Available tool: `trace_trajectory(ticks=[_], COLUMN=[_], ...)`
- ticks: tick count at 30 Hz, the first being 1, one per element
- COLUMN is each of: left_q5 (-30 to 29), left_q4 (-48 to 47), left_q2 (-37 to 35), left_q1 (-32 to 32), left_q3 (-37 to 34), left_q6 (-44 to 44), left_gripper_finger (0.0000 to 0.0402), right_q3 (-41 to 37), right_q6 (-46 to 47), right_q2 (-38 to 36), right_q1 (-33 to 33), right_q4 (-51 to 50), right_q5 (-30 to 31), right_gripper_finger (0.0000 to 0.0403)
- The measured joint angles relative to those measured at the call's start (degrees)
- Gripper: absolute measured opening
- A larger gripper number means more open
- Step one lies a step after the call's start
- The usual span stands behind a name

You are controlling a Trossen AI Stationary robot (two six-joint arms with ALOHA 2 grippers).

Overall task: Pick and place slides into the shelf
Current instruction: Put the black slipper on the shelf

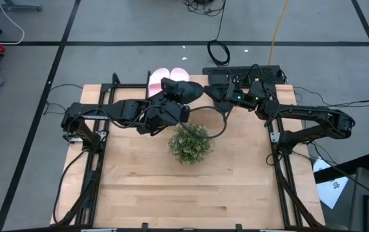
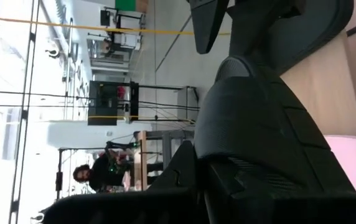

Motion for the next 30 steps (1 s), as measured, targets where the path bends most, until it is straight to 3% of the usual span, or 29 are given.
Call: trace_trajectory(ticks=[20, 24, 30], left_q5=[5.6, 6.8, 8.3], left_q4=[4.4, 5.5, 5.9], left_q2=[0.0, 0.0, 0.0], left_q1=[1.3, 1.6, 1.5], left_q3=[0.0, 0.0, 0.0], left_q6=[0.6, 0.3, 0.2], left_gripper_finger=[0.0, 0.0, 0.0], right_q3=[0.0, 0.0, 0.0], right_q6=[4.0, 3.8, 0.7], right_q2=[0.0, 0.0, 0.2], right_q1=[1.3, 2.0, 2.6], right_q4=[0.1, -0.2, -0.3], right_q5=[-0.6, -0.4, 0.4], right_gripper_finger=[0.0193, 0.0161, 0.0065])
